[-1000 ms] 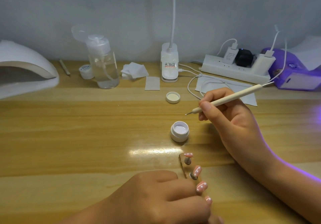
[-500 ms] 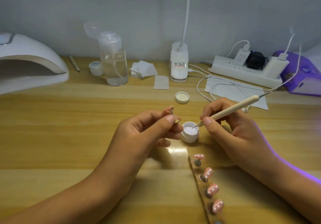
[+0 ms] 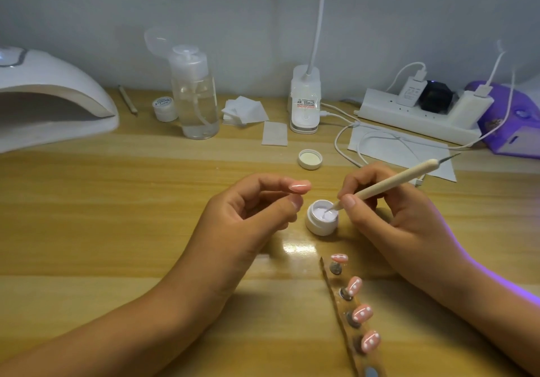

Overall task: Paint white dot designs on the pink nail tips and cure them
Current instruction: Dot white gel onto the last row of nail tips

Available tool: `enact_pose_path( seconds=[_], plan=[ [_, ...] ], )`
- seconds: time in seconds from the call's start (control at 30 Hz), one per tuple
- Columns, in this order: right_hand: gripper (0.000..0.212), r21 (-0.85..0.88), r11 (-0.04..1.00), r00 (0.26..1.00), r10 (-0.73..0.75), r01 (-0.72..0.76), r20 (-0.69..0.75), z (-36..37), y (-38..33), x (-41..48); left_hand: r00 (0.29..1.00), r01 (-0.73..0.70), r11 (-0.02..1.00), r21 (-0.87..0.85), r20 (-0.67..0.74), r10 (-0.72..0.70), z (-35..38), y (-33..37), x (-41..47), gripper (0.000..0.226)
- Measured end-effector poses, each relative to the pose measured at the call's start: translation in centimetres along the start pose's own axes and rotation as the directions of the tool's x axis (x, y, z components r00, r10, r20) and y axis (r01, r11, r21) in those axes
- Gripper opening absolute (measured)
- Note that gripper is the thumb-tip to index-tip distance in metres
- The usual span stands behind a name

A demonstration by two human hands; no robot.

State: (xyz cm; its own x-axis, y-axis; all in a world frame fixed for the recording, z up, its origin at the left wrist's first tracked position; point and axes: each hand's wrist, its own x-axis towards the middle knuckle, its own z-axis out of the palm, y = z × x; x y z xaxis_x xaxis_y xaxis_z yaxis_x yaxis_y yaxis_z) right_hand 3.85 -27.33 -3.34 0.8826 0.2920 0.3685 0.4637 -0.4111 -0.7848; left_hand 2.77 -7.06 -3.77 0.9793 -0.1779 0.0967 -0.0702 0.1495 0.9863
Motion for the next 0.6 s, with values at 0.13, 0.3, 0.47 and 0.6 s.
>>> enact_pose_path(
  seconds=[0.13,0.3,0.47,0.6],
  plan=[
    [0.002,0.194,0.981,0.991,0.022,0.003,-0.129,-0.16,-0.01,0.08,0.999,0.008,1.0,0.015,0.032,-0.008,0.38,0.29,-0.17,0.013],
    [0.004,0.494,0.869,0.968,0.159,-0.044,-0.194,-0.47,0.02,0.29,0.995,0.049,0.999,0.02,0.09,-0.051,0.77,0.63,-0.62,0.016],
    [0.008,0.737,0.671,0.983,0.176,-0.083,-0.05,-0.21,-0.49,0.19,0.992,0.028,0.999,0.015,0.12,-0.03,1.02,0.56,-0.46,0.021],
    [0.002,0.728,0.679,0.99,0.143,-0.098,0.001,0.02,-0.83,-0.04,0.988,0.029,0.999,0.023,0.15,-0.032,0.89,0.35,-0.45,0.019]
  ],
)
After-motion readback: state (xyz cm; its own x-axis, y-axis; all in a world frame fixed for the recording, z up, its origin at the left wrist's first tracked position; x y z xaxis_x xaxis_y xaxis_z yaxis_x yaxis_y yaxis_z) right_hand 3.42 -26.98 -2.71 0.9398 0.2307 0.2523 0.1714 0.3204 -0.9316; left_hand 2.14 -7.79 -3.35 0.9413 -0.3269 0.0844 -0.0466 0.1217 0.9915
